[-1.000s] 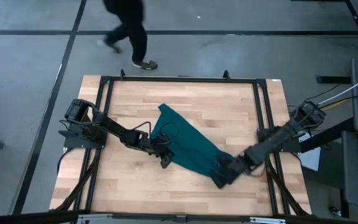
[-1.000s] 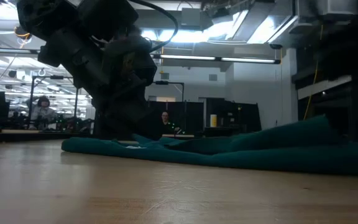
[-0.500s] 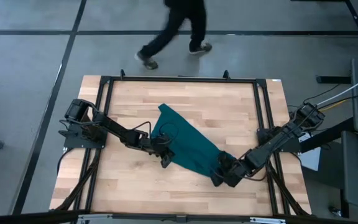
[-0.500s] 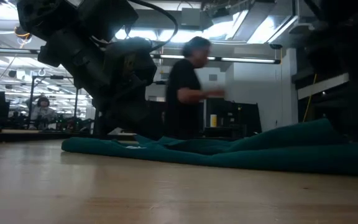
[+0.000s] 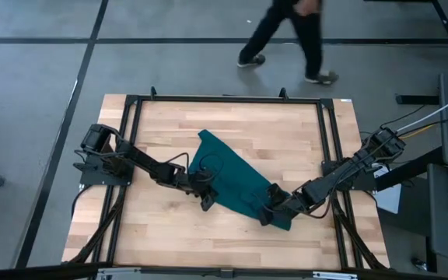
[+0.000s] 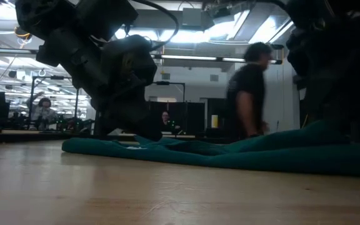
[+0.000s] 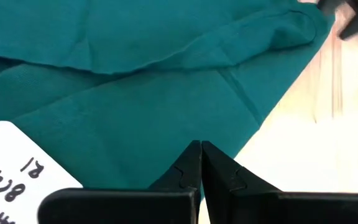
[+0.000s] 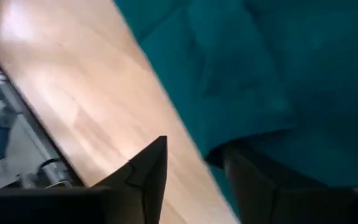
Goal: Fold microfiber towels
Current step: Fold the green towel
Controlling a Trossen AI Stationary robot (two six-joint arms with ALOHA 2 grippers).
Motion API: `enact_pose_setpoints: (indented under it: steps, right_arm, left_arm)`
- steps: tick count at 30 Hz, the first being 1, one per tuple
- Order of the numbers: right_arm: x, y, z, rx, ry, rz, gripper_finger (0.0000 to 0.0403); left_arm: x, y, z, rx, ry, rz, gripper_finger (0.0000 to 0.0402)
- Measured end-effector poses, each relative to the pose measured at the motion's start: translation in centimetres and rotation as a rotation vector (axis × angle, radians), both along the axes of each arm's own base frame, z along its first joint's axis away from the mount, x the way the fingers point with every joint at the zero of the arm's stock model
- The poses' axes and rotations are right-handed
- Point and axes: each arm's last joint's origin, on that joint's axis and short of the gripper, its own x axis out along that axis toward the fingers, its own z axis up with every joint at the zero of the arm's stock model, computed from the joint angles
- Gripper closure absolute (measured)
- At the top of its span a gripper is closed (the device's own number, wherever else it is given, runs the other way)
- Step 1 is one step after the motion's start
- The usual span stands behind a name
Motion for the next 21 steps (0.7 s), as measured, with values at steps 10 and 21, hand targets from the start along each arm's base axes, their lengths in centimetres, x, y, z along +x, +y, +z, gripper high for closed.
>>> enact_pose_setpoints:
  steps: [10, 21]
  right_arm:
    - [-0.1, -0.7, -0.3, -0.046, 0.036, -0.039, 0.0267]
    - [-0.6, -2.3, -2.5, 0.003, -0.072, -0.085, 0.0324]
  left_arm:
    - [-0.1, -0.4, 0.0, 0.007, -0.001, -0.007, 0.0399]
    - [-0.1, -0.4, -0.1, 0.000, 0.006, -0.009, 0.0400]
